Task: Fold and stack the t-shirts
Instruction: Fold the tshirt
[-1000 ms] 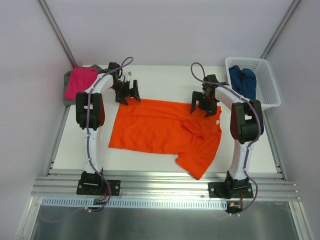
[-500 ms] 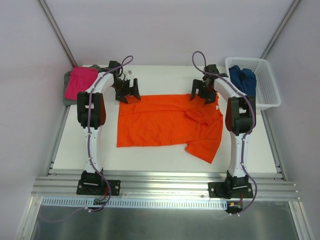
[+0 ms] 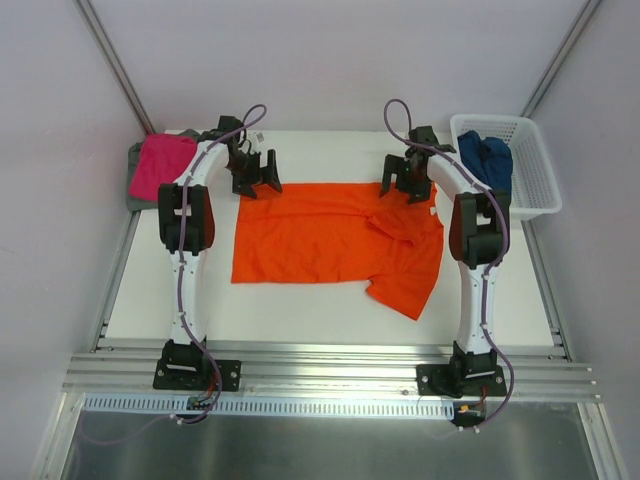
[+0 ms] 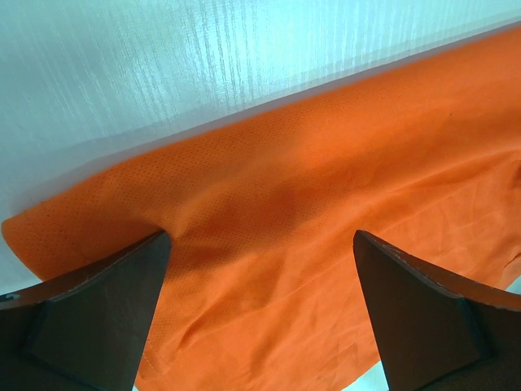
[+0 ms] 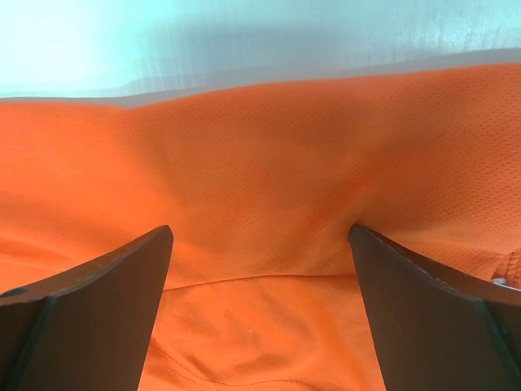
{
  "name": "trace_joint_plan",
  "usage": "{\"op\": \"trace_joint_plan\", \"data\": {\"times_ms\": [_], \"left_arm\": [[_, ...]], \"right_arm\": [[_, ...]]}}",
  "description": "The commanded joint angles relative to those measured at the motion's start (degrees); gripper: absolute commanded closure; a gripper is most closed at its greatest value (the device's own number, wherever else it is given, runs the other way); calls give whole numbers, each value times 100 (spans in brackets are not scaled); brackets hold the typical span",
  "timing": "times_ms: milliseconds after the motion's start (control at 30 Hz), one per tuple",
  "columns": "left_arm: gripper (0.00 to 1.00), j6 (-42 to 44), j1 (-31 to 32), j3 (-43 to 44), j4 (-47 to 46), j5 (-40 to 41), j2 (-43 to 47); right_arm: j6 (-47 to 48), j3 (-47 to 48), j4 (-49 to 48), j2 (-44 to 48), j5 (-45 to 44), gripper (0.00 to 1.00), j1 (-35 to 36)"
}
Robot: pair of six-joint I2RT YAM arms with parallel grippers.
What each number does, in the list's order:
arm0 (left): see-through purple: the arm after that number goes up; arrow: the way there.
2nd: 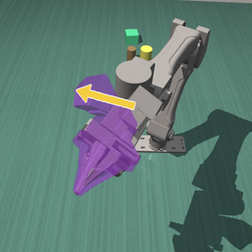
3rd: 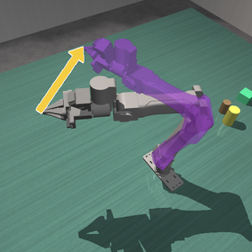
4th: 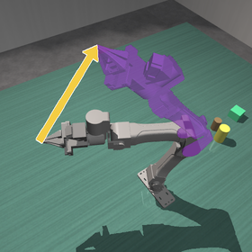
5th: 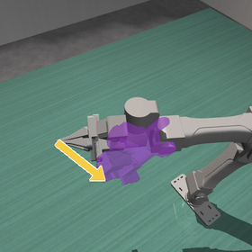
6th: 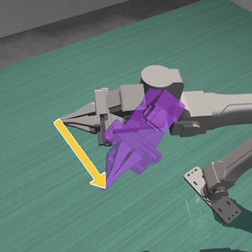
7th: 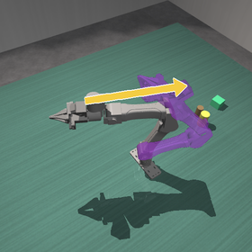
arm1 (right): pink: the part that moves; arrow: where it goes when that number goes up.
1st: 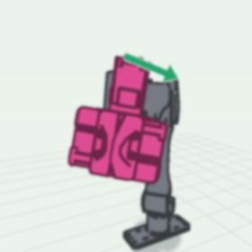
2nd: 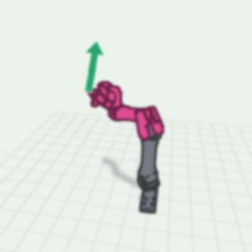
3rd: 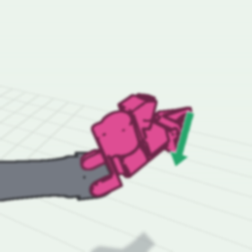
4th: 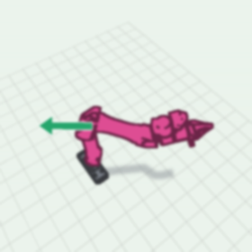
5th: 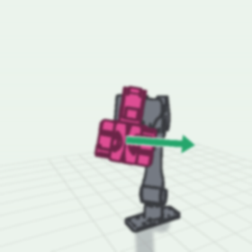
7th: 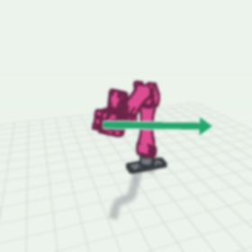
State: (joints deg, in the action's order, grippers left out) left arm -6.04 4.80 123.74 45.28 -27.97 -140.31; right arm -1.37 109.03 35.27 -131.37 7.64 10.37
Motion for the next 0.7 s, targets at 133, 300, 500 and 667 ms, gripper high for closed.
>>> {"op": "trace_joint_plan", "data": {"times_ms": [133, 300, 500, 667], "left_arm": [[1, 147, -14, 106, 16, 335, -234], [1, 244, 74, -51, 34, 555, 344], [1, 270, 276, -1190, 25, 766, 1977], [1, 358, 276, -2537, 25, 1020, 3157]], "right_arm": [[75, -40, -99, -100, 89, 4, 26], [84, -408, -257, 584, -78, 4, 88], [22, -1014, 146, 1727, -236, 4, 325], [5, -2244, 349, 3169, -263, 4, 659]]}}
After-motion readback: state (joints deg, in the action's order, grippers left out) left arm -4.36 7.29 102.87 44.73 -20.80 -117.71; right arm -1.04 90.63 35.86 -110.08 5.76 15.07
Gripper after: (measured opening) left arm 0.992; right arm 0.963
